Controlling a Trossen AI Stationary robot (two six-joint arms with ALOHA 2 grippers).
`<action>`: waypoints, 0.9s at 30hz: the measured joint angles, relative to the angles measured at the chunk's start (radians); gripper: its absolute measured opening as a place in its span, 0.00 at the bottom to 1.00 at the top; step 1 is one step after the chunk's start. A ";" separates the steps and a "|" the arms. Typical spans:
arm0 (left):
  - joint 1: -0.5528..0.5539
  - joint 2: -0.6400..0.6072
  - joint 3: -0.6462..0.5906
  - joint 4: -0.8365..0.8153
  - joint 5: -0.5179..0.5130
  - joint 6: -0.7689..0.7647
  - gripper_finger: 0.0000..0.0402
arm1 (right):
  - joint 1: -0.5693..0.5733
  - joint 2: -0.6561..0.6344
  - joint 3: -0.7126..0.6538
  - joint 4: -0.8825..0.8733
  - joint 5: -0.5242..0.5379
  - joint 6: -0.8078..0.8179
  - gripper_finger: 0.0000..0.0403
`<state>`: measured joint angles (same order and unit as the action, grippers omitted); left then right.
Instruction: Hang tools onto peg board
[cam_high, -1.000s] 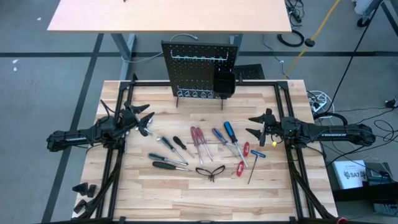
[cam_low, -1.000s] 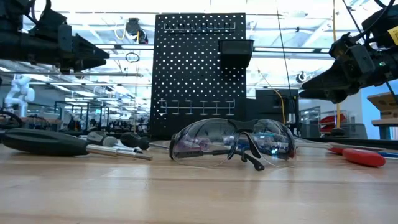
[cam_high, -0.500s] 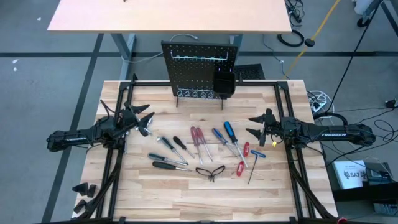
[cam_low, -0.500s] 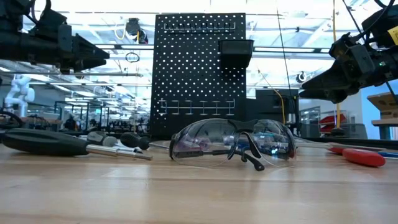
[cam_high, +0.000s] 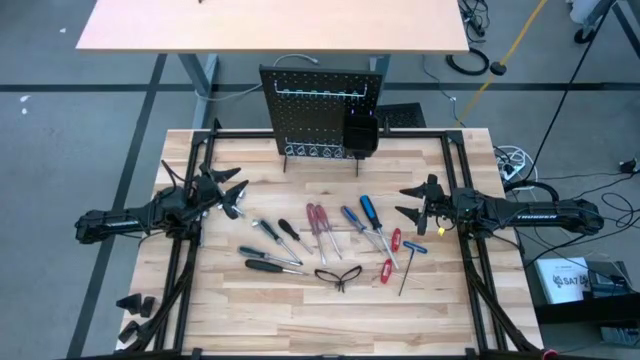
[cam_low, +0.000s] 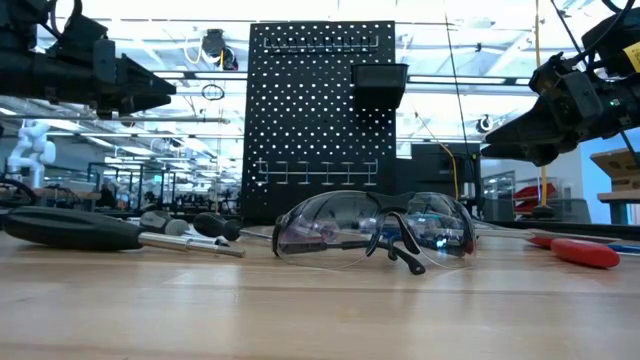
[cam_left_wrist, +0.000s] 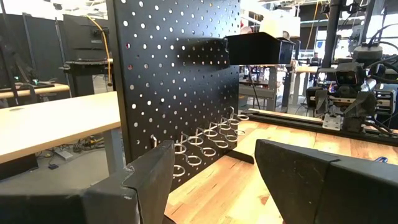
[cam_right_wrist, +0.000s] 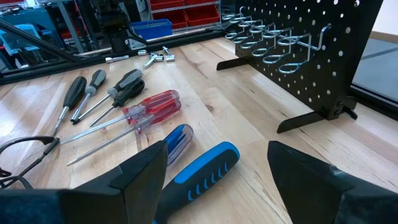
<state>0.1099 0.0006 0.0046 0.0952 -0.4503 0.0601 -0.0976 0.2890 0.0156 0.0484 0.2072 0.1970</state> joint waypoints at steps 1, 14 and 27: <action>0.000 0.000 0.000 0.000 0.000 0.000 0.57 | 0.000 0.000 0.000 0.002 0.000 0.000 0.67; 0.000 0.000 0.000 0.001 0.000 0.000 0.57 | -0.001 0.000 -0.001 0.255 0.136 0.219 0.67; 0.000 0.000 0.003 0.003 0.035 -0.176 0.57 | -0.032 0.003 0.042 0.353 0.184 0.213 0.67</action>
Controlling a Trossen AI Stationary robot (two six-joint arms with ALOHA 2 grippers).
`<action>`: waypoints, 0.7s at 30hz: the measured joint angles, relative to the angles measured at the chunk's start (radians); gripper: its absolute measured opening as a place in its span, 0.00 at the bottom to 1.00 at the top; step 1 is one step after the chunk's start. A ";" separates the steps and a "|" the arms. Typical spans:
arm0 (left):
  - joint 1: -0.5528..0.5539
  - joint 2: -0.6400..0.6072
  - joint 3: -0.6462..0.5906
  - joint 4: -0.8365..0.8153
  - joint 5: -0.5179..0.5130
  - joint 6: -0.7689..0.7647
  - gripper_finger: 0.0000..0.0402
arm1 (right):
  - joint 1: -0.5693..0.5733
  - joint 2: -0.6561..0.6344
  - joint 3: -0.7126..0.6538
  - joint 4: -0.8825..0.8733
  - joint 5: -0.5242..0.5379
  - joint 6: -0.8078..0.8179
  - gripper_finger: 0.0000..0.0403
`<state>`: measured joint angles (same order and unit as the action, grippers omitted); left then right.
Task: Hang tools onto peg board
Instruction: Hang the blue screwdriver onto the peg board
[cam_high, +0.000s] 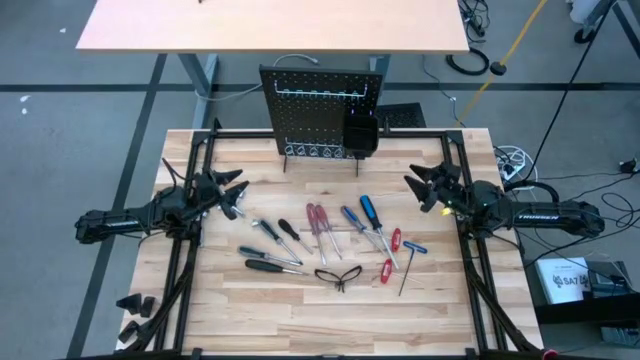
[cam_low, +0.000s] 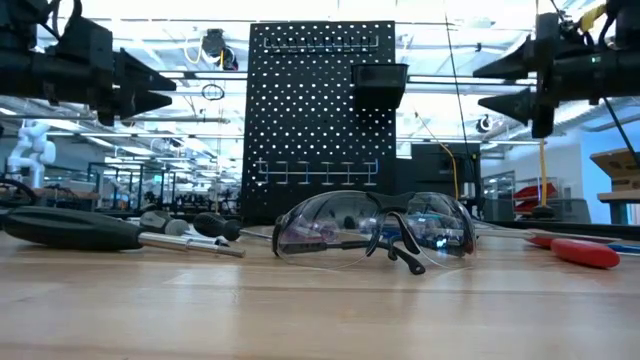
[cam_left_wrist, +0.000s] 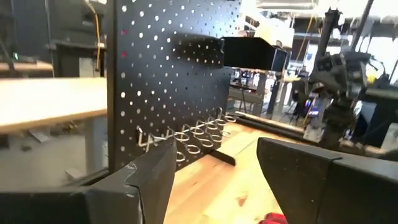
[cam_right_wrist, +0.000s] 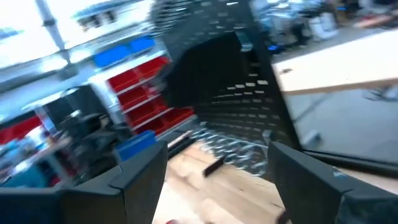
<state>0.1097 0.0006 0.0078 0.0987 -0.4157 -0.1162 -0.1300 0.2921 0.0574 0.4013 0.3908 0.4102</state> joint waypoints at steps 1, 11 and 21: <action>0.001 0.000 0.000 0.007 0.023 -0.007 0.57 | -0.001 0.001 0.000 0.014 -0.033 -0.017 0.67; 0.000 0.135 0.232 -0.011 0.127 0.140 0.57 | -0.001 0.072 0.114 -0.028 -0.105 -0.125 0.67; -0.001 0.489 0.486 -0.186 0.217 0.132 0.57 | 0.002 0.334 0.485 -0.398 -0.133 -0.325 0.67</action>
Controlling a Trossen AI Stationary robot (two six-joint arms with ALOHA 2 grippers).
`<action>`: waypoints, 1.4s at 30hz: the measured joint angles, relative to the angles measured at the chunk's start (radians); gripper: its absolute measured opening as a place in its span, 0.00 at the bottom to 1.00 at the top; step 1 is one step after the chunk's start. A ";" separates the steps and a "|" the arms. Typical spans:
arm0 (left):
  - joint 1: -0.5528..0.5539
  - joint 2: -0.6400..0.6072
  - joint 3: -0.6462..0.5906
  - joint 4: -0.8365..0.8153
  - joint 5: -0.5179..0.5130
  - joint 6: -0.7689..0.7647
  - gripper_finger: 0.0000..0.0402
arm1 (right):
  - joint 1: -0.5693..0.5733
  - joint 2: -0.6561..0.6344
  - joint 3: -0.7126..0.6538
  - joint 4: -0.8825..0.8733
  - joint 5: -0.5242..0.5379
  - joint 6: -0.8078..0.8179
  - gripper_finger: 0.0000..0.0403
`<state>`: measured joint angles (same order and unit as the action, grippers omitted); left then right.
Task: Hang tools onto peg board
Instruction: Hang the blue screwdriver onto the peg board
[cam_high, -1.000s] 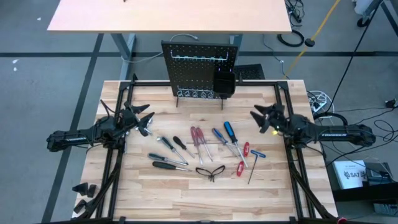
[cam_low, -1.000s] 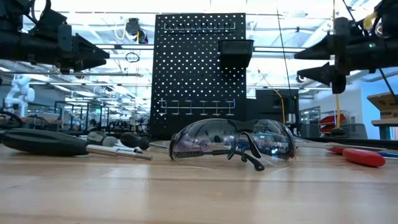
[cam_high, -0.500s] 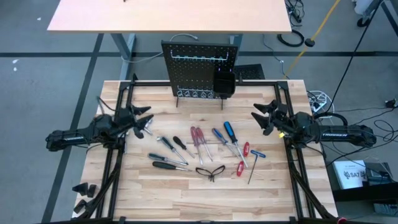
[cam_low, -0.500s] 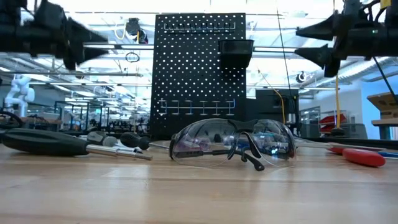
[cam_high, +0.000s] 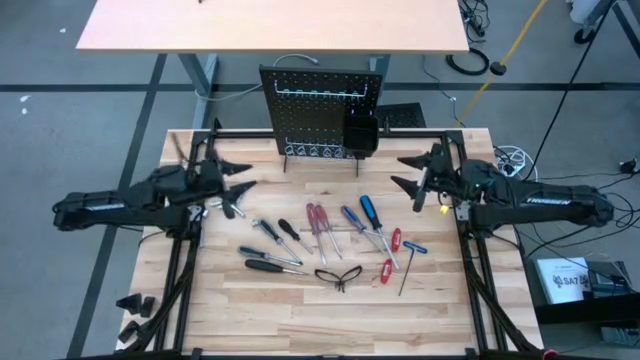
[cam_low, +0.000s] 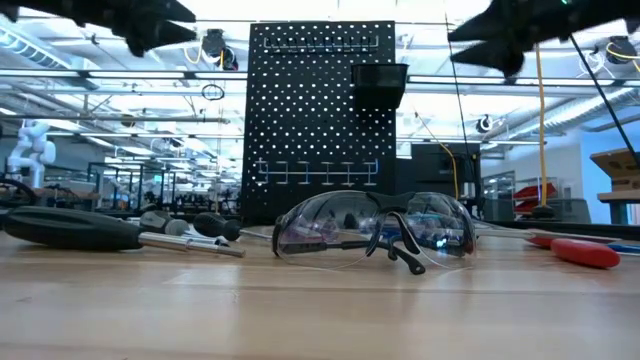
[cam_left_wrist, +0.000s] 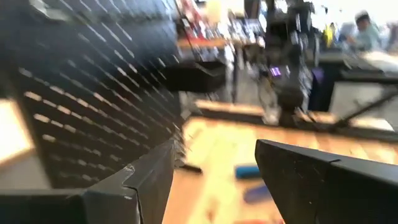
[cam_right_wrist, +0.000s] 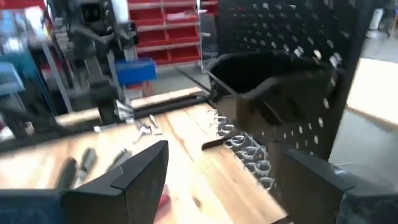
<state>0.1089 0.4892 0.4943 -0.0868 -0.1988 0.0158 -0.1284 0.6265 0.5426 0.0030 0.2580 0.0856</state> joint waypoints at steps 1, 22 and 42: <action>0.000 0.028 0.012 -0.008 0.022 -0.007 0.57 | 0.000 0.018 0.019 0.009 -0.008 -0.004 0.67; -0.011 0.225 0.035 -0.012 0.085 -0.026 0.57 | 0.041 0.451 0.153 -0.599 -0.022 0.773 0.67; -0.011 0.302 0.035 -0.057 0.053 0.024 0.57 | 0.111 0.581 0.153 -0.510 -0.047 1.001 0.67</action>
<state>0.0978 0.7908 0.5297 -0.1437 -0.1459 0.0402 -0.0174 1.2075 0.6952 -0.5066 0.2112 1.0867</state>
